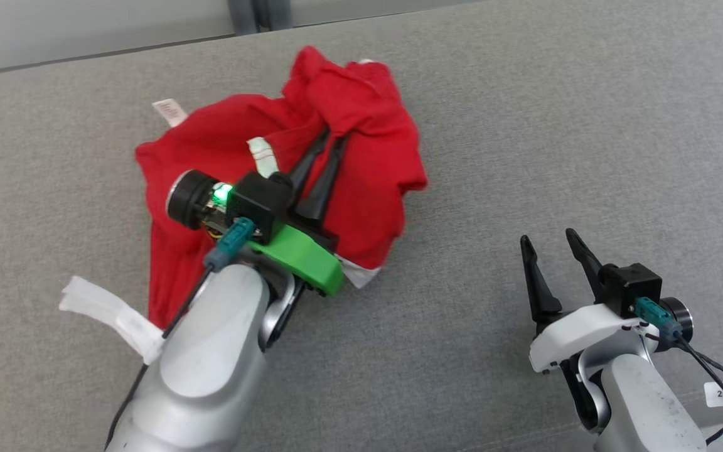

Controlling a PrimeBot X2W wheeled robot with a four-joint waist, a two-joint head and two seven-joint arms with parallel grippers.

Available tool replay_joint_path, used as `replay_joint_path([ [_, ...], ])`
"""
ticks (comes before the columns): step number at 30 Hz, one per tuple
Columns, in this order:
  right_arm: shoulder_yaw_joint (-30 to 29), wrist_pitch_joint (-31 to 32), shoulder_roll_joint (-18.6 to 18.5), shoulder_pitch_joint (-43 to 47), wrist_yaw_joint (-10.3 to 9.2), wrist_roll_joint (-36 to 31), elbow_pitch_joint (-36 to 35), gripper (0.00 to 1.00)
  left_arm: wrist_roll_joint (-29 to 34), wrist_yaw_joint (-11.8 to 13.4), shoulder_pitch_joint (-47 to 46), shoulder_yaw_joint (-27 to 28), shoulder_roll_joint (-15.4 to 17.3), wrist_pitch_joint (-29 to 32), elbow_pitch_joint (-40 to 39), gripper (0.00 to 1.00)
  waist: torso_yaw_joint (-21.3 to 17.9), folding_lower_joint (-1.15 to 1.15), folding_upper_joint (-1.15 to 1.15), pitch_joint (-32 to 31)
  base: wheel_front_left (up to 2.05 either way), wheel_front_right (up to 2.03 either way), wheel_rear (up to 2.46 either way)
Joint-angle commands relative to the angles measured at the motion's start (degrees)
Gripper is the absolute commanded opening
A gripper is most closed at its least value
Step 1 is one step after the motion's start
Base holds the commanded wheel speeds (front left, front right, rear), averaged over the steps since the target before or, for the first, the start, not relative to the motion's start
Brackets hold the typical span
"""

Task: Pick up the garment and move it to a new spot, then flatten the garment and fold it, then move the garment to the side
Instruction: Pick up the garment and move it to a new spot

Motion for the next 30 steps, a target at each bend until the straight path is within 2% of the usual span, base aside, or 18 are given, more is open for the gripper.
replay_joint_path([
  [1, 0.27, -0.03, 0.00, 0.61, -0.08, 0.77, -0.17, 1.00, -0.80, 0.76, 0.67, -1.33, 0.30, -0.04, -0.90, 0.00, -2.12, 0.00, 0.00, -0.23, 0.00, 0.00, 0.00],
  [9, 0.58, -0.02, -0.01, 0.77, -0.08, 1.25, -0.63, 1.00, -3.76, 3.53, 1.18, -7.67, 0.29, -0.05, -1.19, 0.00, -3.64, 0.00, 0.00, 0.05, 0.00, 0.00, 0.00],
  [10, 0.51, -0.02, 0.00, 0.83, -0.08, 1.23, -0.67, 1.00, -3.81, 4.06, 1.34, -7.69, 0.29, -0.05, -1.19, 0.44, -3.64, 0.00, 0.00, 0.05, 0.00, 0.00, 0.00],
  [11, 0.40, -0.02, 0.00, 0.97, -0.08, 1.14, -0.71, 1.00, -3.03, 4.62, 1.65, -7.82, 0.27, -0.05, -1.21, 1.00, -3.57, 0.00, 0.00, 0.03, 0.00, 0.00, 0.00],
  [18, -0.66, -0.02, -0.01, 1.12, -0.08, 0.24, -1.02, 1.00, -1.52, 8.31, 6.01, -4.23, 0.25, -0.04, -2.25, 1.00, -1.91, 0.00, 0.00, -1.17, 0.00, 0.00, 0.00],
  [22, -0.86, -0.02, -0.01, 1.38, -0.08, -0.13, -1.82, 1.00, -0.25, 9.41, 8.99, -0.53, 0.27, -0.04, -2.81, 1.00, -0.77, 0.00, 0.00, -2.28, 0.00, 0.00, 0.00],
  [23, -0.79, -0.02, -0.02, 1.65, -0.08, -0.36, -2.39, 1.00, 0.28, 9.74, 10.87, 1.92, 0.26, -0.04, -3.53, 1.00, -0.12, 0.00, 0.00, -3.03, 0.00, 0.00, 0.00],
  [30, -1.13, -0.02, -0.05, 3.14, -0.08, -0.22, -2.81, 1.00, 2.81, 9.69, 17.66, 10.08, 0.26, -0.04, -5.68, 1.00, 1.94, 0.00, 0.00, -6.15, 0.00, 0.00, 0.00],
])
